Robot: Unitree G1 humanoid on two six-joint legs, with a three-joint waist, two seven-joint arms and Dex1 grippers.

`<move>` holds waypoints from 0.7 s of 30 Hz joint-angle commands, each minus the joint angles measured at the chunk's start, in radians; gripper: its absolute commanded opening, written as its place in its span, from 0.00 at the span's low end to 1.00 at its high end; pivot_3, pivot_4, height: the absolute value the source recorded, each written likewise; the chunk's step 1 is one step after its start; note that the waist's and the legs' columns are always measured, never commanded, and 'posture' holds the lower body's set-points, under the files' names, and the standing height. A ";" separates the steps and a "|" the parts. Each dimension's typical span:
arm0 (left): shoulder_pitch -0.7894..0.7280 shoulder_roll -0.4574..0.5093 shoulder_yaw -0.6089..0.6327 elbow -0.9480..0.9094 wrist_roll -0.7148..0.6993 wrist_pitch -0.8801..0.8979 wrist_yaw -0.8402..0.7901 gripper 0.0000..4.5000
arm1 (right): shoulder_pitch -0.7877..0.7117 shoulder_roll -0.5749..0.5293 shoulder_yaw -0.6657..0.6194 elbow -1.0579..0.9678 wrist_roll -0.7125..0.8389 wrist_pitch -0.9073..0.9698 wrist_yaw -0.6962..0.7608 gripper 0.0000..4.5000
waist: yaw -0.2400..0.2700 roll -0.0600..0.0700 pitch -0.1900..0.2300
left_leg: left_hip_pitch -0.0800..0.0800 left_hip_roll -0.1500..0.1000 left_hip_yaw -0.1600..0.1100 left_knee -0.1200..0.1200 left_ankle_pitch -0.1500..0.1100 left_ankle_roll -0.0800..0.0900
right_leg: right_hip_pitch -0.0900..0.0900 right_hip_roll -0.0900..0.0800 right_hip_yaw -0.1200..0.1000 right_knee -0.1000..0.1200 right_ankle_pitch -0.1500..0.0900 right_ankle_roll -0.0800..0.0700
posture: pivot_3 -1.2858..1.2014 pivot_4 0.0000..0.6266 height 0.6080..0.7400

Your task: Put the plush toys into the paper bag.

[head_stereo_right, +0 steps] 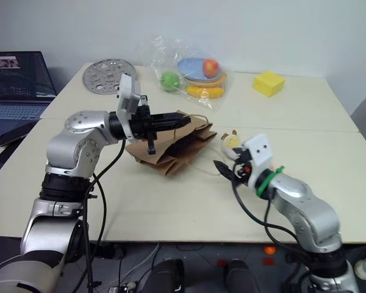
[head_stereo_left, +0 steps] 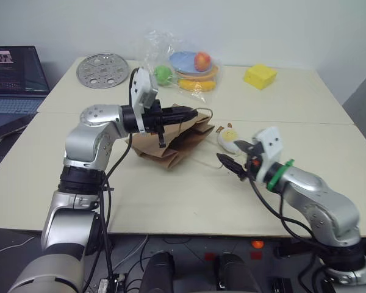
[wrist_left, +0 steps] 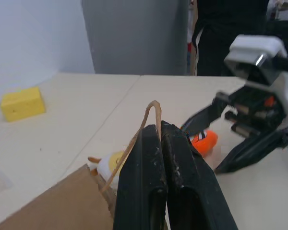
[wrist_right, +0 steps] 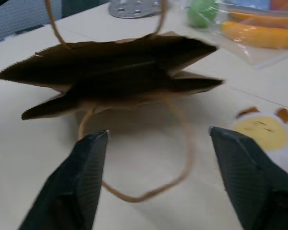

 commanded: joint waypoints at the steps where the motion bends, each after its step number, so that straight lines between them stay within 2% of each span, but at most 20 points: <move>1: -0.003 0.011 0.011 -0.034 -0.009 0.004 -0.004 0.00 | -0.080 0.058 0.047 0.087 -0.050 -0.067 0.006 0.47 | -0.005 0.000 0.000 | -0.001 0.000 0.000 0.000 0.000 0.000 | 0.000 0.000 0.000 0.000 0.000 0.000 | 0.52 0.24 1.00; 6: 0.005 0.012 0.010 -0.059 0.002 0.001 0.018 0.00 | -0.200 0.157 0.115 0.300 -0.127 -0.166 0.046 0.05 | -0.009 0.000 0.000 | -0.001 0.000 0.000 0.001 0.000 0.000 | -0.001 0.000 0.000 0.001 0.001 0.002 | 0.52 0.24 1.00; 7: 0.009 0.013 0.012 -0.069 -0.001 0.006 0.022 0.00 | -0.218 0.179 0.123 0.348 -0.139 -0.187 0.053 0.00 | -0.009 0.000 0.000 | -0.001 0.000 0.000 0.001 0.000 0.000 | -0.001 0.000 -0.001 0.001 0.002 0.003 | 0.52 0.24 1.00; 13: 0.026 0.010 0.032 -0.121 -0.038 0.059 0.054 0.00 | -0.262 0.266 0.151 0.560 -0.214 -0.299 0.085 0.00 | -0.011 0.000 0.000 | -0.002 0.000 0.000 0.000 0.000 0.000 | -0.001 0.000 -0.001 0.002 0.002 0.004 | 0.52 0.24 1.00; 18: 0.043 0.029 0.062 -0.157 -0.055 0.093 0.092 0.00 | -0.289 0.346 0.177 0.764 -0.317 -0.375 0.034 0.00 | -0.017 0.000 0.000 | -0.001 0.000 0.000 0.001 0.000 0.000 | -0.002 0.000 -0.001 0.005 0.002 0.004 | 0.52 0.24 1.00; 21: -0.009 0.014 0.108 -0.088 -0.003 0.018 0.194 0.00 | -0.287 0.381 0.183 0.831 -0.364 -0.397 0.009 0.00 | -0.016 0.000 0.000 | -0.001 0.000 -0.001 0.001 0.000 0.000 | -0.003 0.000 -0.001 0.010 0.001 0.003 | 0.52 0.24 1.00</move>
